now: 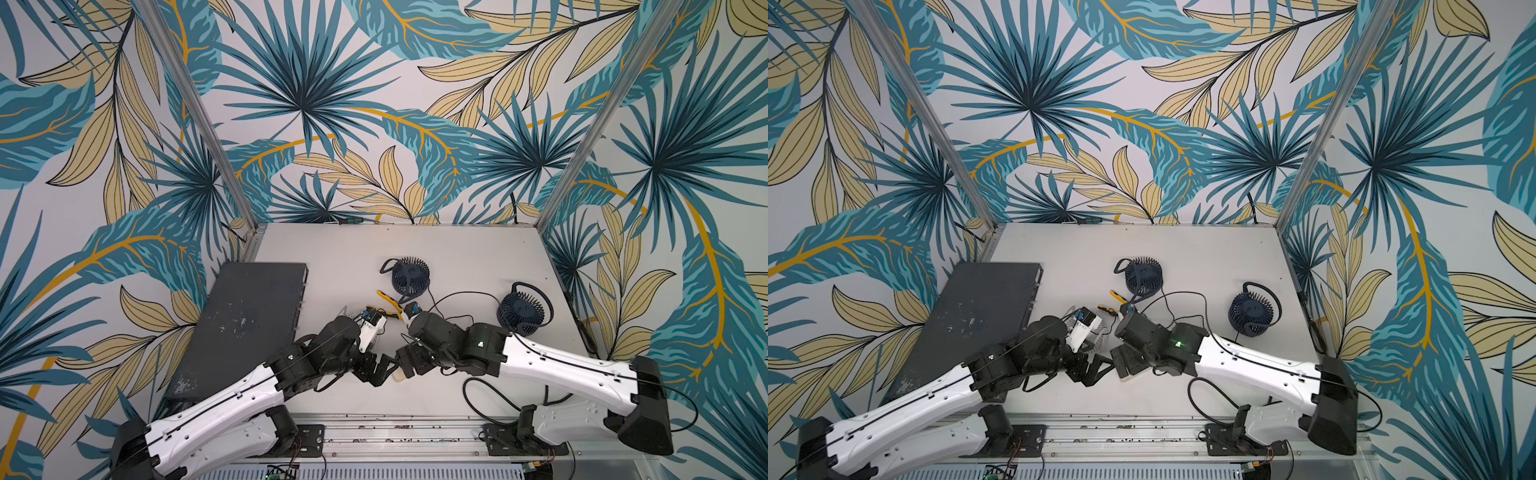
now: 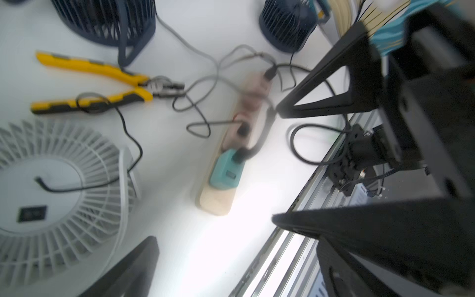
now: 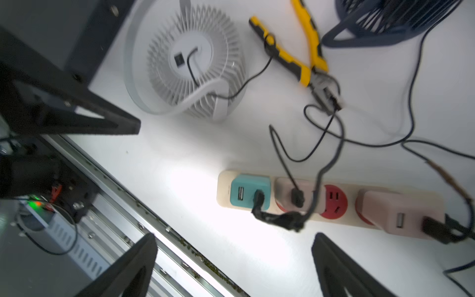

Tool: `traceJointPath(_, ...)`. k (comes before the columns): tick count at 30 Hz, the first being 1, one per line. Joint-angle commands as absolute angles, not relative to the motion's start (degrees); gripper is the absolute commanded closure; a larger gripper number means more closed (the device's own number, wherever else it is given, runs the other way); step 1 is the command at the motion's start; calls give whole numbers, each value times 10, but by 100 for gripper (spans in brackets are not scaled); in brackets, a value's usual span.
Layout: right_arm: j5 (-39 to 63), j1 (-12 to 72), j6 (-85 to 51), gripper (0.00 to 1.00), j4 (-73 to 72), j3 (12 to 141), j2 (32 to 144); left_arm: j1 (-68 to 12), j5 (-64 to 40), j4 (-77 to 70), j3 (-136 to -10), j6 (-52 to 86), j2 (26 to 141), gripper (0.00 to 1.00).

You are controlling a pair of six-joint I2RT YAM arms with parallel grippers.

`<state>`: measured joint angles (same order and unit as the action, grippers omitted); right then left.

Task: Plug the desk fan into the power strip
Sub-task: Reset both arms

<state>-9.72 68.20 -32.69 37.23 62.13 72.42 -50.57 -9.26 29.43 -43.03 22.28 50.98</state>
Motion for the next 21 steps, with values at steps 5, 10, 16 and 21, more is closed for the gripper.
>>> traceJointPath(5,-81,438,-282,0,148,500,632,-342,-8,303,-476,170,560,0)
traceJointPath(10,-58,222,-242,0,-26,373,618,-129,122,182,-431,190,574,0)
traceJointPath(16,-140,102,-184,0,-259,251,651,-59,288,-90,-301,75,590,0)
traceJointPath(21,-126,44,-216,1,-289,272,725,-39,180,-319,-220,5,702,0)
